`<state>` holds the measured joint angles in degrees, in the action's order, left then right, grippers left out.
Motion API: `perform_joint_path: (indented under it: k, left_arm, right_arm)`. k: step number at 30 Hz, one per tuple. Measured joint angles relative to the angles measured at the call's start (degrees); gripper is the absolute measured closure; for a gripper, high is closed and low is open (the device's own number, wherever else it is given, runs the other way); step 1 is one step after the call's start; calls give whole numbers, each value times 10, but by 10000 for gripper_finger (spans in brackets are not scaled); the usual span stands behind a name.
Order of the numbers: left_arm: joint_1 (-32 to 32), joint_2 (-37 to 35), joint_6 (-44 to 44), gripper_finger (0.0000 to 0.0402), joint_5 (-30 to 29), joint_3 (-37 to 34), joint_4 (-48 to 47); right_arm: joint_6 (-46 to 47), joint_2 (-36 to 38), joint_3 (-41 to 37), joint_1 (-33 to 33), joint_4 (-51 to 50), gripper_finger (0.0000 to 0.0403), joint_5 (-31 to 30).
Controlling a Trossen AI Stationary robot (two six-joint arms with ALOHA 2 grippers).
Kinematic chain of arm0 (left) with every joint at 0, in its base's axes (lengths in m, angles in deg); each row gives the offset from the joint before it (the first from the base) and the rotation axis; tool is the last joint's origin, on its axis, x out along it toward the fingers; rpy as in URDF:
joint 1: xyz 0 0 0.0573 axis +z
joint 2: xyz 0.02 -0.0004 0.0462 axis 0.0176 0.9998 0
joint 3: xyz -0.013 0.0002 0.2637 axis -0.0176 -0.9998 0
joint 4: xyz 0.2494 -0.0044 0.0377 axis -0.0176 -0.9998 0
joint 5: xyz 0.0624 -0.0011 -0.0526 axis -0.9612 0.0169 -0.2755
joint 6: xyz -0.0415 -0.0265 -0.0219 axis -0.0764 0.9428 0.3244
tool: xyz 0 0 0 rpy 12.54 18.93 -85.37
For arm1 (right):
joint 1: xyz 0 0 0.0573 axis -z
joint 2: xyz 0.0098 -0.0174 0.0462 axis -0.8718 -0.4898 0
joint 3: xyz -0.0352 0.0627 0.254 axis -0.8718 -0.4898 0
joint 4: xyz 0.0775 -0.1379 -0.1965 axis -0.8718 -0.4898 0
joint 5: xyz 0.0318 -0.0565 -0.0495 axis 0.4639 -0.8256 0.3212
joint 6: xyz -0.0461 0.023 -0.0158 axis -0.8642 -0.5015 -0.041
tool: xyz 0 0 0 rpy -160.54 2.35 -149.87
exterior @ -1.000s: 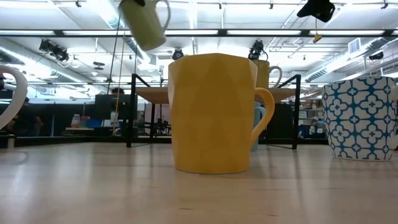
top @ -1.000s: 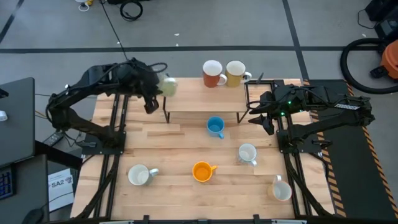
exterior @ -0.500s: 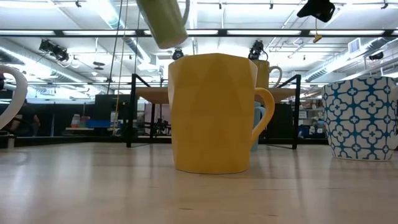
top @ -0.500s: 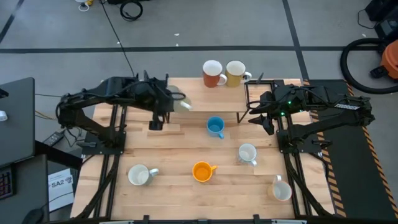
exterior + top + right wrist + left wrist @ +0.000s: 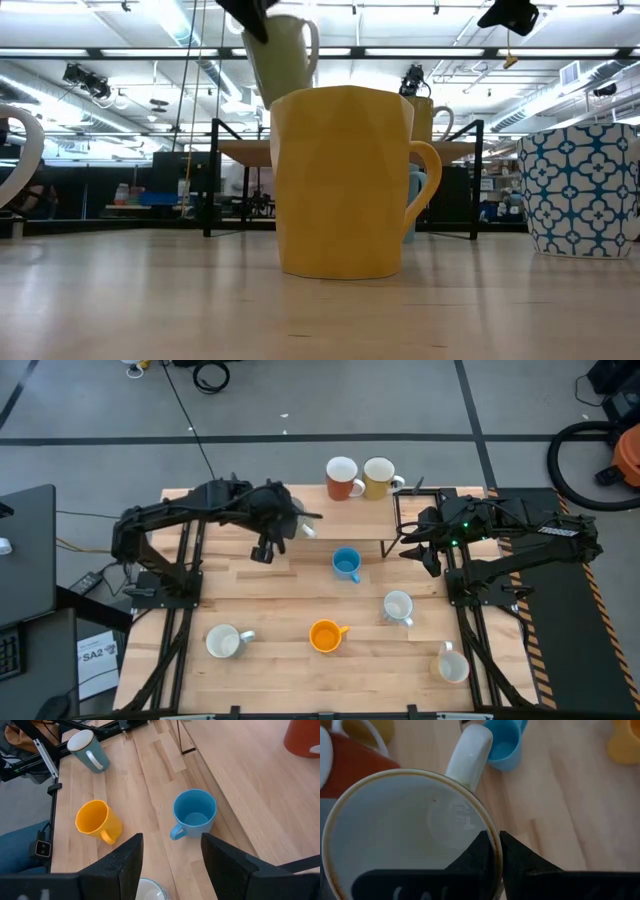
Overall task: Place coffee mugs
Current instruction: Put the green mug on the shelf
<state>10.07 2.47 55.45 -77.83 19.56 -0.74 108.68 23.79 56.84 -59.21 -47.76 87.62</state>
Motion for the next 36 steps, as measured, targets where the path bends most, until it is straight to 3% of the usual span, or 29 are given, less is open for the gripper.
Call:
perform_joint_path:
  k: [5,18,36]
  left_arm:
    - [37,18,-5,370,48,0,0]
    - [89,35,40,369,82,0,-18]
    - [87,57,40,343,64,0,-5]
  right_arm:
    - [0,0,0,0,0,197,0]
    - [0,0,0,0,0,197,0]
    - [0,0,0,0,0,197,0]
